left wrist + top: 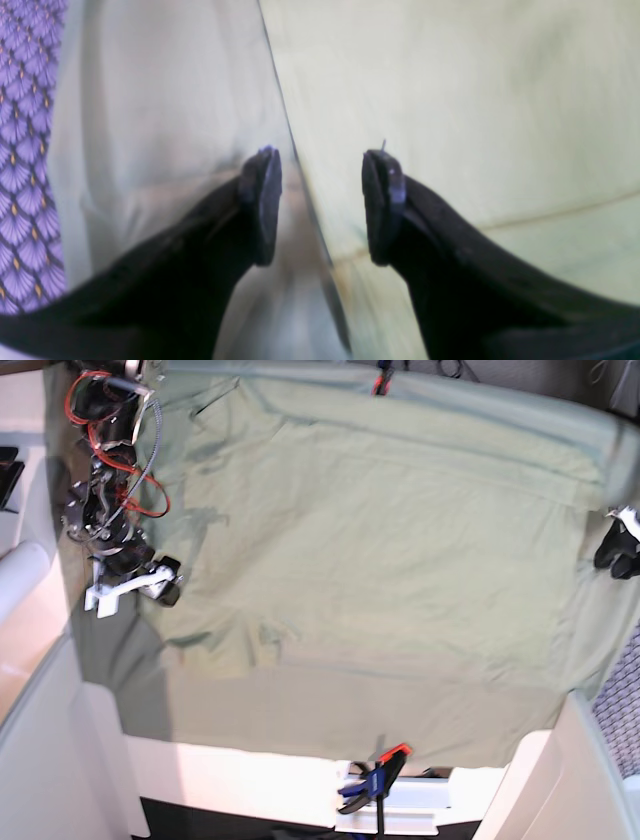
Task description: Fold the T-shirt properly
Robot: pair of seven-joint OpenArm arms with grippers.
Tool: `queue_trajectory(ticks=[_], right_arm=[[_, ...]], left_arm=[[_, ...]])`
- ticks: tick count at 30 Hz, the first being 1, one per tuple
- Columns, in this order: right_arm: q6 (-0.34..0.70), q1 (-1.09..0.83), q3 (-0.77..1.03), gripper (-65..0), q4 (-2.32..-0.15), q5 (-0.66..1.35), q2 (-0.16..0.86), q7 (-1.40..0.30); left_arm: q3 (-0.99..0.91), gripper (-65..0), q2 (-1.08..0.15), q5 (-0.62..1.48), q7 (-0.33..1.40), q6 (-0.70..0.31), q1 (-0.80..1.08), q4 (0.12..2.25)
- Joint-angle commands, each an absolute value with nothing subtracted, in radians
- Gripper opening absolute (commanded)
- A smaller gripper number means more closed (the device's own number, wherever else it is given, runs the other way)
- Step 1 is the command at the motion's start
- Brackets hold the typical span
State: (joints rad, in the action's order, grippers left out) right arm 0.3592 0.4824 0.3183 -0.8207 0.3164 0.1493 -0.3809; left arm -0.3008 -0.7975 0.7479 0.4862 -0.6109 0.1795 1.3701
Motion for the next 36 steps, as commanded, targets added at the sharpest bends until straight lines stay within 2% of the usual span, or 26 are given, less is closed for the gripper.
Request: queue_trajectory(ticks=[1,6,10,18,22,36], right_arm=[[0.368,0.503,0.316,-29.9,-0.836,0.318,0.152,-0.396],[0.371,0.501,0.316,-29.9,-0.836,0.317,0.152,-0.397],[0.371,0.501,0.316,-29.9,-0.836,0.318,0.152,-0.397],[0.371,0.501,0.316,-29.9,-0.836,0.318,0.152,-0.4],[0.371,0.5,0.316,-29.9,-0.836,0.317,0.152,-0.401],[0.371,0.501,0.316,-29.9,-0.836,0.314,0.152,-0.4]], left_arm=[[-0.281,-34.9,-0.826,0.741,0.446,-0.582,0.13,1.348],[-0.134,-34.9,-0.814,0.677,0.373,-0.533,-0.132,1.106],[-0.054,-34.9,-0.772,0.668,0.364,-0.535,-0.342,0.888],[0.133,-34.9,-0.645,0.576,0.234,-0.534,-0.604,0.534],[0.146,-34.9,-0.594,0.549,0.228,-0.524,-0.651,0.445],[0.146,-34.9,-0.563,0.54,0.24,-0.524,-0.645,0.442]])
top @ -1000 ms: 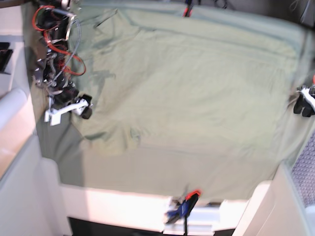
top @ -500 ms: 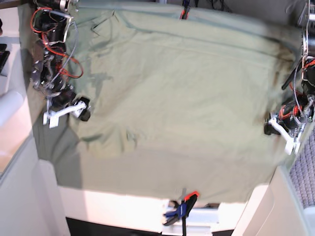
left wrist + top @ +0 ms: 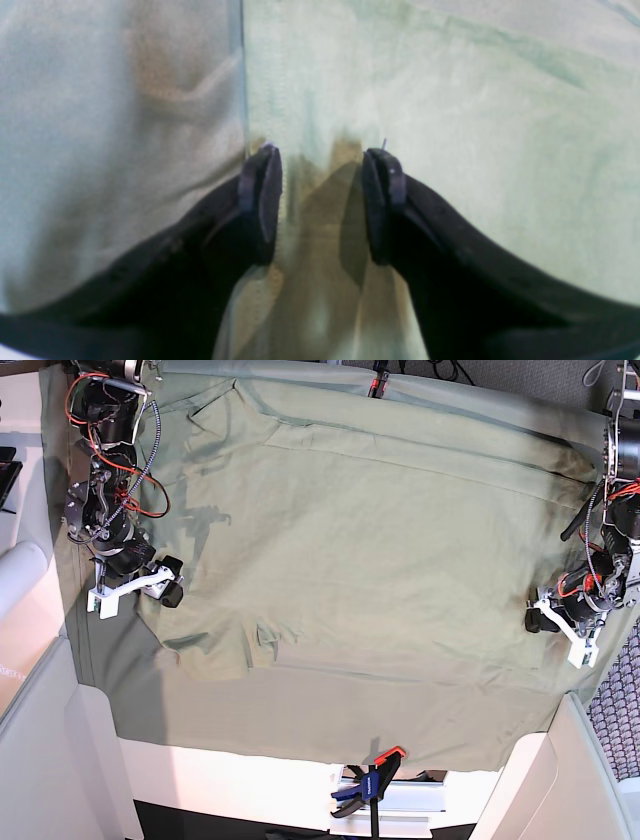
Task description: Fold the T-shirt properly
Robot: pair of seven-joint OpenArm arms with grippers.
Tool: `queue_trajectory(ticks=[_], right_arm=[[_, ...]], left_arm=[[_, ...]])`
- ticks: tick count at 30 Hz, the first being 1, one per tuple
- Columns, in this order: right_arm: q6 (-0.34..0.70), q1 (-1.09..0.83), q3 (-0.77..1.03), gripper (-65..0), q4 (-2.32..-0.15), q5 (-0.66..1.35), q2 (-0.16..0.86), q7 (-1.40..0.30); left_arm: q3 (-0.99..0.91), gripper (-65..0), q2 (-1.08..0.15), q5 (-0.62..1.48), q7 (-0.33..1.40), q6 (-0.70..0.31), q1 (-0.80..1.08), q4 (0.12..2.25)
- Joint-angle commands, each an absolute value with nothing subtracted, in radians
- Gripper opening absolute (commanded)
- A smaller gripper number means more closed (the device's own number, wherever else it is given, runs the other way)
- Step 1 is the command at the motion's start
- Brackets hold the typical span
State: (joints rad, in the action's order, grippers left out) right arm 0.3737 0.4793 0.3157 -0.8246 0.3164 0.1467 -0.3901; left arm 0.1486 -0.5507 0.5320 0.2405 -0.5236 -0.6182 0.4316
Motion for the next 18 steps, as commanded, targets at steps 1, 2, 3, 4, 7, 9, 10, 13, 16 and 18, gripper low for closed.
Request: queue_trajectory(ticks=[1,2,3,4,7,9,10,13,16,18], right_arm=[[0.371,0.501,0.316,-29.9,-0.836,0.314,0.152,-0.4],[0.371,0.501,0.316,-29.9,-0.836,0.314,0.152,-0.4],[0.371,0.5,0.316,-29.9,-0.836,0.314,0.152,-0.4],[0.371,0.5,0.316,-29.9,-0.836,0.314,0.152,-0.4],[0.371,0.501,0.316,-29.9,-0.836,0.314,0.152,-0.4],[0.371,0.501,0.316,-29.9,-0.836,0.314,0.152,-0.4],[0.371,0.501,0.316,-29.9,-0.836,0.314,0.152,-0.4],[0.371,0.501,0.316,-29.9,-0.836,0.314,0.152,-0.4],[0.371,0.501,0.316,-29.9,-0.836,0.314,0.152,-0.4],[0.371,0.501,0.316,-29.9,-0.836,0.314,0.152,-0.4]], left_arm=[[0.146,-34.9,-0.563,0.543,0.241,-0.524,-0.645,0.442],[0.146,-34.9,-0.563,0.543,0.241,-0.524,-0.645,0.442],[0.146,-34.9,-0.562,0.545,0.241,-0.524,-0.645,0.442],[0.146,-34.9,-0.562,0.555,0.244,-0.525,-0.645,0.442],[0.146,-34.9,-0.561,0.572,0.245,-0.527,-0.645,0.442],[0.146,-34.9,-0.559,0.573,0.247,-0.527,-0.645,0.442],[0.146,-34.9,-0.559,0.581,0.249,-0.527,-0.645,0.442],[0.146,-34.9,-0.559,0.588,0.251,-0.528,-0.645,0.442],[0.146,-35.0,-0.551,0.588,0.251,-0.569,-0.646,0.442],[0.146,-38.2,-0.542,0.588,0.252,-0.581,-0.645,0.442]])
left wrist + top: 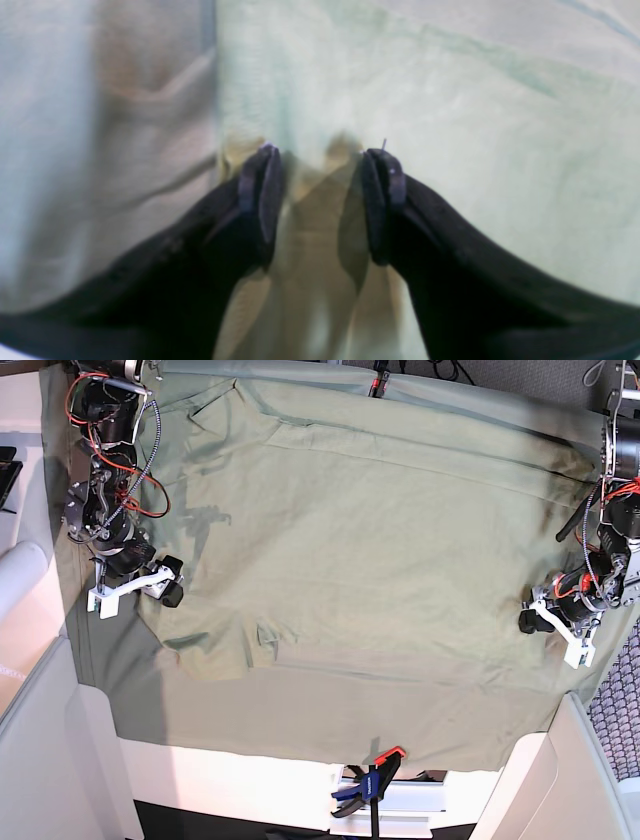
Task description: Fold the T-shirt properly
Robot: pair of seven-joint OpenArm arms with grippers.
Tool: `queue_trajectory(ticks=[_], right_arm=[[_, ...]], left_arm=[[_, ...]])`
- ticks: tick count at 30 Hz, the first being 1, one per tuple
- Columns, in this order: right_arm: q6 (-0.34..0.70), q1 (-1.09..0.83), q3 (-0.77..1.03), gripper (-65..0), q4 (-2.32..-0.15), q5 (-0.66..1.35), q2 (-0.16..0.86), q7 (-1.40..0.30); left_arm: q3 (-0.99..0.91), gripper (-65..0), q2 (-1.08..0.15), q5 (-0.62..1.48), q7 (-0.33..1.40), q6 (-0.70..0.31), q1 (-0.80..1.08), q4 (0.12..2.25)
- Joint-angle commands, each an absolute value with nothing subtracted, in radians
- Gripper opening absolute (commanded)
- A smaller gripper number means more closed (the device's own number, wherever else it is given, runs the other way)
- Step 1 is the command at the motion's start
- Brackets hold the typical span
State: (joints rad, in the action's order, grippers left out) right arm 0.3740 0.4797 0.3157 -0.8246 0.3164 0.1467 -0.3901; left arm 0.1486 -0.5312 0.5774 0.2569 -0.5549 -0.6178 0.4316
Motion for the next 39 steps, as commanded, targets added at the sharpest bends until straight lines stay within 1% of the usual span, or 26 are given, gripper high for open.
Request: queue_trajectory(ticks=[1,2,4,5,6,8,9,10,11,13,14,16,17,19,22,24,27,33,39], right_arm=[[0.371,0.501,0.316,-29.9,-0.836,0.314,0.152,-0.4],[0.371,0.501,0.316,-29.9,-0.836,0.314,0.152,-0.4],[0.371,0.5,0.316,-29.9,-0.836,0.314,0.152,-0.401],[0.371,0.501,0.316,-29.9,-0.836,0.314,0.152,-0.4],[0.371,0.501,0.316,-29.9,-0.836,0.314,0.152,-0.4],[0.371,0.501,0.316,-30.1,-0.836,0.314,0.152,-0.4],[0.371,0.501,0.316,-31.2,-0.836,0.314,0.152,-0.4],[0.371,0.501,0.316,-35.3,-0.836,0.314,0.152,-0.4],[0.371,0.501,0.316,-41.8,-0.836,0.314,0.152,-0.4],[0.371,0.501,0.316,-59.0,-0.836,0.314,0.152,-0.399],[0.371,0.501,0.316,-65.0,-0.836,0.314,0.152,-0.399],[0.374,0.501,0.316,-65.0,-0.836,0.314,0.154,-0.401],[0.375,0.5,0.316,-65.0,-0.836,0.314,0.155,-0.401],[0.377,0.5,0.316,-65.0,-0.836,0.314,0.159,-0.407],[0.41,0.492,0.316,-65.0,-0.852,0.332,0.175,-0.433],[0.422,0.463,0.316,-65.0,-0.896,0.376,0.194,-0.453],[0.427,0.39,0.316,-65.0,-1.015,0.425,0.219,-0.48],[0.427,0.244,0.316,-65.0,-1.231,0.436,0.267,-0.535],[0.427,0.16,0.317,-65.0,-1.271,0.472,0.32,-0.535]], left_arm=[[0.146,-41.7,-0.537,0.587,0.25,-0.581,-0.645,0.442],[0.146,-46.1,-0.532,0.587,0.248,-0.581,-0.645,0.442],[0.146,-58.7,-0.529,0.586,0.231,-0.581,-0.645,0.442],[0.146,-63.6,-0.53,0.586,0.214,-0.58,-0.645,0.442],[0.146,-65.0,-0.532,0.583,0.197,-0.58,-0.645,0.442],[0.146,-65.0,-0.535,0.579,0.183,-0.58,-0.646,0.442],[0.146,-65.0,-0.538,0.58,0.183,-0.58,-0.646,0.442],[0.146,-65.0,-0.539,0.581,0.183,-0.58,-0.646,0.442],[0.146,-65.0,-0.542,0.584,0.183,-0.58,-0.646,0.442],[0.146,-65.0,-0.549,0.592,0.183,-0.59,-0.646,0.443],[0.146,-65.0,-0.553,0.596,0.183,-0.607,-0.647,0.446],[0.146,-65.0,-0.564,0.603,0.183,-0.683,-0.647,0.458],[0.146,-65.0,-0.57,0.61,0.183,-0.698,-0.647,0.468],[0.146,-65.0,-0.585,0.626,0.194,-0.698,-0.645,0.491],[0.146,-65.0,-0.605,0.702,0.3,-0.698,-0.643,0.542],[0.146,-65.0,-0.621,0.734,0.359,-0.698,-0.628,0.582],[0.146,-65.0,-0.651,0.77,0.402,-0.698,-0.574,0.66],[0.146,-65.0,-0.724,0.798,0.409,-0.698,-0.431,0.833],[0.146,-65.0,-0.781,0.805,0.416,-0.698,-0.317,0.957]])
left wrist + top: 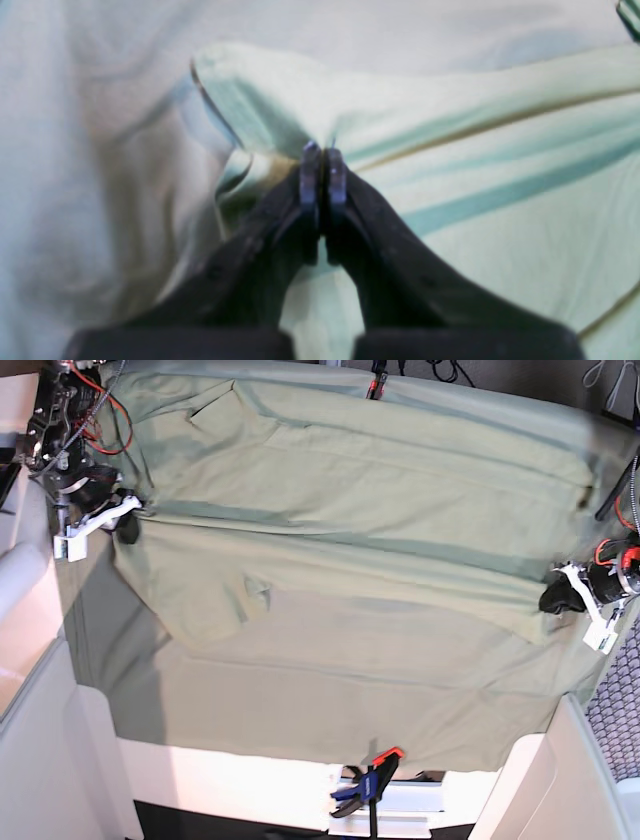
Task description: Fold the T-shirt properly
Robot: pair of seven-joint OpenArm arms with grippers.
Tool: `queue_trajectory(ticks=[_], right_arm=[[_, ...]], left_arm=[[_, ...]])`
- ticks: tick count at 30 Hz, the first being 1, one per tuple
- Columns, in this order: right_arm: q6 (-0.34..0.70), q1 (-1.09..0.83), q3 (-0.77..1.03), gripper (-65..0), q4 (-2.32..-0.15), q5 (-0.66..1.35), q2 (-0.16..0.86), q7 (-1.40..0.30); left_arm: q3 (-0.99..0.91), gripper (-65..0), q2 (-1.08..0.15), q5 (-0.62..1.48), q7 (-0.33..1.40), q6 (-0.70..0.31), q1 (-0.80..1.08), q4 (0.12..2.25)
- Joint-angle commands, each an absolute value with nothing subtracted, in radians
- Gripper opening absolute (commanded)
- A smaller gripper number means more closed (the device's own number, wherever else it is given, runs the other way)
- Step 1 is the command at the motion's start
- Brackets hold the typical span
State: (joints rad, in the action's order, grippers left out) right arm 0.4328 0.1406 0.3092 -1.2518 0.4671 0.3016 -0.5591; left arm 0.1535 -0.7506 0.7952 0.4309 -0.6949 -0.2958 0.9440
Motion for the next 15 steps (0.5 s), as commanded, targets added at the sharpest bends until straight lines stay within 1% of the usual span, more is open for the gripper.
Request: queue_trajectory(ticks=[1,6,7,8,9,11,12,13,14,15], right_arm=[[0.427,0.152,0.317,-65.0,-1.272,0.472,0.324,-0.532],[0.426,0.132,0.318,-65.0,-1.271,0.472,0.324,-0.531],[0.426,0.133,0.318,-65.0,-1.271,0.472,0.324,-0.53],[0.426,0.133,0.318,-65.0,-1.271,0.472,0.324,-0.523],[0.426,0.133,0.318,-60.3,-1.271,0.472,0.324,-0.515],[0.426,0.133,0.319,-41.6,-1.271,0.472,0.324,-0.511],[0.426,0.133,0.319,-34.3,-1.271,0.472,0.324,-0.51],[0.426,0.133,0.319,-29.4,-1.271,0.472,0.324,-0.503],[0.426,0.133,0.319,-27.4,-1.271,0.472,0.324,-0.496],[0.426,0.133,0.319,-27.5,-1.271,0.471,0.324,-0.49]], left_arm=[[0.146,-65.0,-0.785,0.805,0.418,-0.698,-0.306,0.968],[0.146,-65.0,-0.784,0.829,0.42,-0.698,-0.273,0.976],[0.146,-64.3,-0.784,0.83,0.42,-0.698,-0.271,0.976],[0.146,-60.6,-0.784,0.83,0.419,-0.698,-0.271,0.976],[0.146,-55.0,-0.784,0.83,0.419,-0.698,-0.271,0.976],[0.146,-43.1,-0.785,0.83,0.419,-0.698,-0.271,0.976],[0.144,-38.7,-0.784,0.83,0.419,-0.698,-0.271,0.976],[0.141,-36.5,-0.785,0.83,0.418,-0.698,-0.272,0.976],[0.137,-36.2,-0.785,0.83,0.416,-0.698,-0.275,0.976],[0.13,-36.2,-0.785,0.83,0.416,-0.698,-0.282,0.976]])
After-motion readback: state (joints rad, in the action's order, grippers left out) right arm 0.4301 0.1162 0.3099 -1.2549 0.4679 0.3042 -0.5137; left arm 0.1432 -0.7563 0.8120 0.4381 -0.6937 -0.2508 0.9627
